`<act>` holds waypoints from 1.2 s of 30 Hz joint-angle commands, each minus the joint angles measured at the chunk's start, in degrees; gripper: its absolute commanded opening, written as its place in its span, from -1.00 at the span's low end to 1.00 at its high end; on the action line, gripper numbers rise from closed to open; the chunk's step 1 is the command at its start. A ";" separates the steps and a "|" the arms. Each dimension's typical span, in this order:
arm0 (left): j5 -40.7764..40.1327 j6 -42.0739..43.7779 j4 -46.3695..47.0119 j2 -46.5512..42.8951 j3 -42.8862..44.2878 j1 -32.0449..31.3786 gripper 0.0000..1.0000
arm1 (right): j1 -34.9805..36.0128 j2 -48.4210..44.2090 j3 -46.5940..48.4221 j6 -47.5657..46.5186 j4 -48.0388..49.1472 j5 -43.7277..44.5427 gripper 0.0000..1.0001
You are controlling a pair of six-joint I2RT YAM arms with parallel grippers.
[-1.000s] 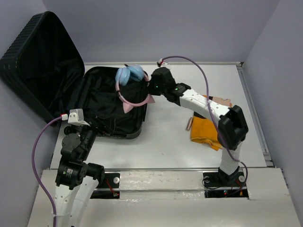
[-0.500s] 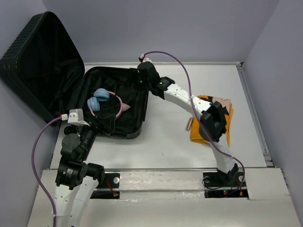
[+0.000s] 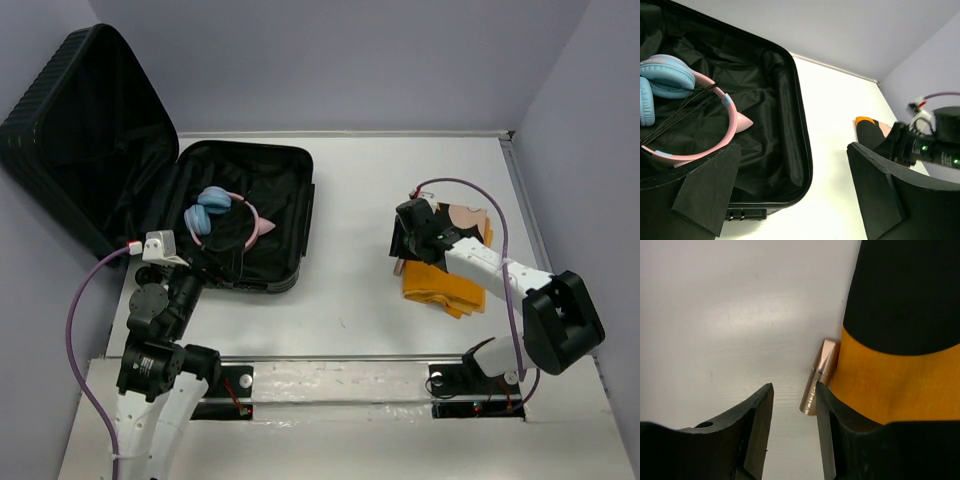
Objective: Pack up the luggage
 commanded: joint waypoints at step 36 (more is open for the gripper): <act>0.40 0.12 2.43 2.98 1.00 0.16 0.98 | 11.60 19.47 39.87 0.95 5.16 -18.19 0.74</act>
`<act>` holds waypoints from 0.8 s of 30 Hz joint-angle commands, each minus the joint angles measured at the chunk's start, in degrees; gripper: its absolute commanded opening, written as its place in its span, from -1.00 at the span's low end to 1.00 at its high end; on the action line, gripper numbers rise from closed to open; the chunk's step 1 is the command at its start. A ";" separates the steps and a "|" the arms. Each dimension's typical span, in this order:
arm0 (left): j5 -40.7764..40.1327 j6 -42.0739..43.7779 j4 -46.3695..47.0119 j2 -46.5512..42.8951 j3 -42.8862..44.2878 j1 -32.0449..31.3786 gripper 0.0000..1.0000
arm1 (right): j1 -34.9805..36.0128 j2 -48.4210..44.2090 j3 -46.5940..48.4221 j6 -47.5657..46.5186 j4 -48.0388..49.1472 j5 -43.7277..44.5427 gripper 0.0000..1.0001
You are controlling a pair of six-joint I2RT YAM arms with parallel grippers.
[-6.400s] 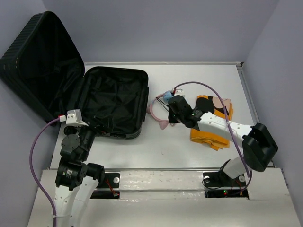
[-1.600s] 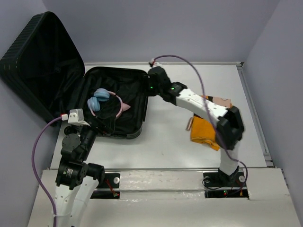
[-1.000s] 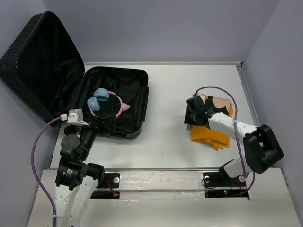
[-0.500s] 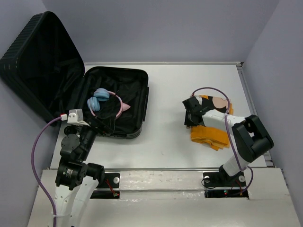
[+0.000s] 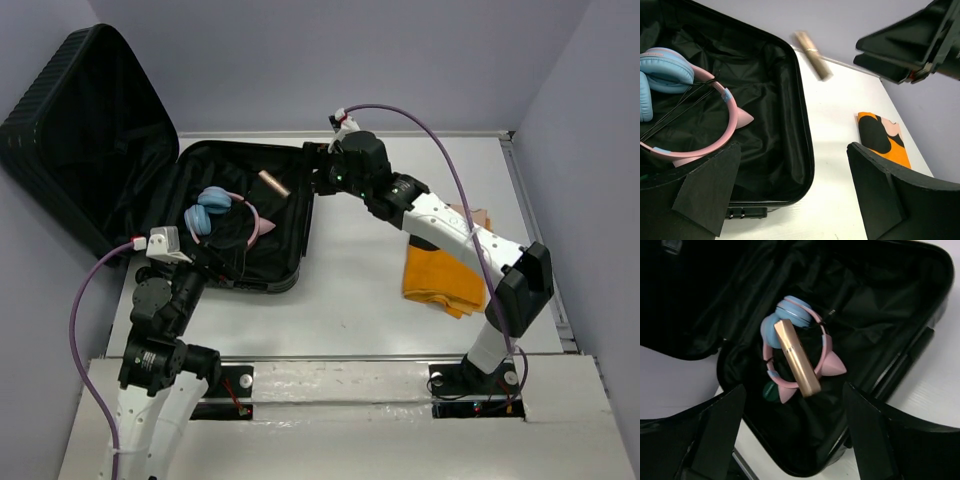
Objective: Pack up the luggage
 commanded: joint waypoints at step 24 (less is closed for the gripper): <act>5.70 1.65 3.41 3.50 0.65 -0.63 0.98 | -48.37 -9.57 -40.76 0.42 -1.98 20.39 1.00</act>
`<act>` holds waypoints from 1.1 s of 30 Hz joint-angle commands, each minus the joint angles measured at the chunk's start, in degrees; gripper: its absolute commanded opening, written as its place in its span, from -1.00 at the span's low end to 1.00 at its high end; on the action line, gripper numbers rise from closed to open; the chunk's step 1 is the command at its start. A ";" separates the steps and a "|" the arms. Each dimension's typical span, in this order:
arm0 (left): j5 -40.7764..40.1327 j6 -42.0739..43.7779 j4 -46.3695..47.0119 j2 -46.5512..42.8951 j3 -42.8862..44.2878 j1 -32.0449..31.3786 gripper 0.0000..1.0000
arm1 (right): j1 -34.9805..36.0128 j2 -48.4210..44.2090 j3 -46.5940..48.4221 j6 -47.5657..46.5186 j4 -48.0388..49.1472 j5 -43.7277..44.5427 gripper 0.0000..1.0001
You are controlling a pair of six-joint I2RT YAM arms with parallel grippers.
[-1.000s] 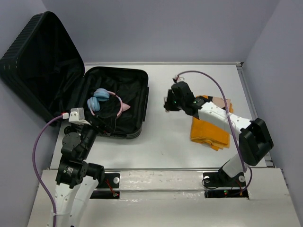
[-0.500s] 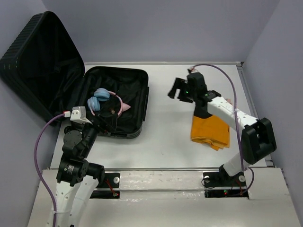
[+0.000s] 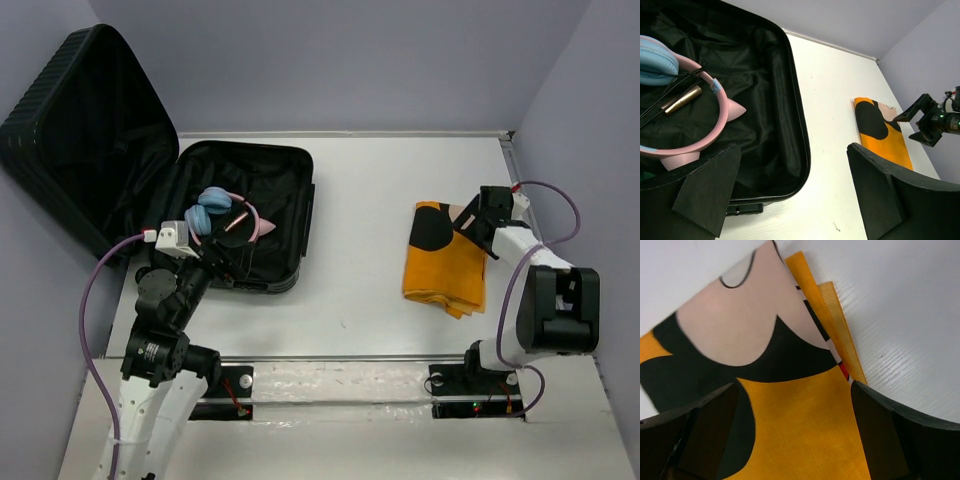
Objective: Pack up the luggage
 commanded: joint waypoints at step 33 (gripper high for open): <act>-32.39 -8.39 14.21 59.08 21.47 -41.35 0.98 | 10.88 -21.58 -11.73 -0.39 5.80 -22.09 0.99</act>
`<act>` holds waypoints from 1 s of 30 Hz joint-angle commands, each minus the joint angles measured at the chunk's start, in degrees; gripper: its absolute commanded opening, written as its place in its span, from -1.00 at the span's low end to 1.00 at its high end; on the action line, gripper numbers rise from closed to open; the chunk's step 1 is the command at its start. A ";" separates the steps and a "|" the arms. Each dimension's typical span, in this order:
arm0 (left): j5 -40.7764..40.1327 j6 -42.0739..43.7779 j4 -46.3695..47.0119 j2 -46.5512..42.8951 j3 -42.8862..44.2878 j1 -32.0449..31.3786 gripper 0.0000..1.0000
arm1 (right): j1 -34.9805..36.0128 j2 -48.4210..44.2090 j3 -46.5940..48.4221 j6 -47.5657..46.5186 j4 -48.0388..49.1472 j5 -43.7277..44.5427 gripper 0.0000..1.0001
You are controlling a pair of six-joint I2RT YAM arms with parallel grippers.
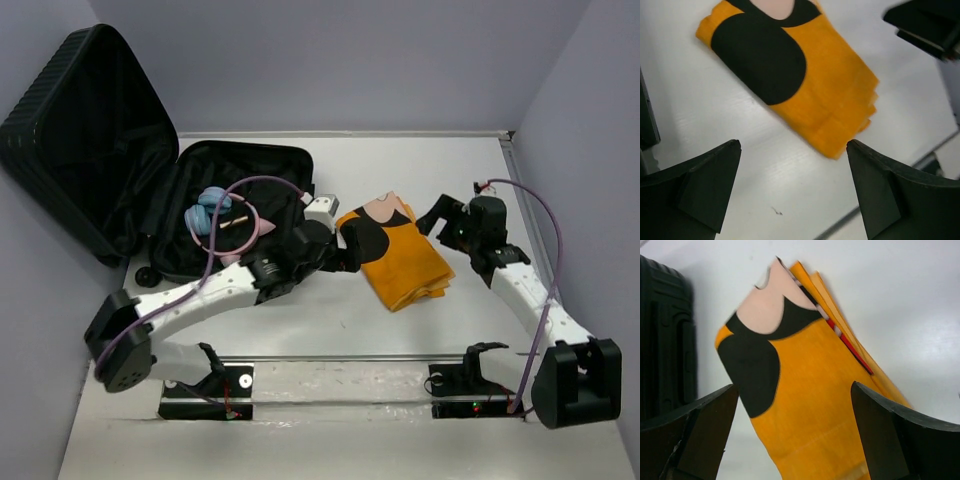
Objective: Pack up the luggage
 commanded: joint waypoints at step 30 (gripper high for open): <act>-8.89 -3.33 4.22 51.83 29.39 10.00 0.80 | -0.07 -6.37 -17.21 16.65 -10.58 15.53 0.99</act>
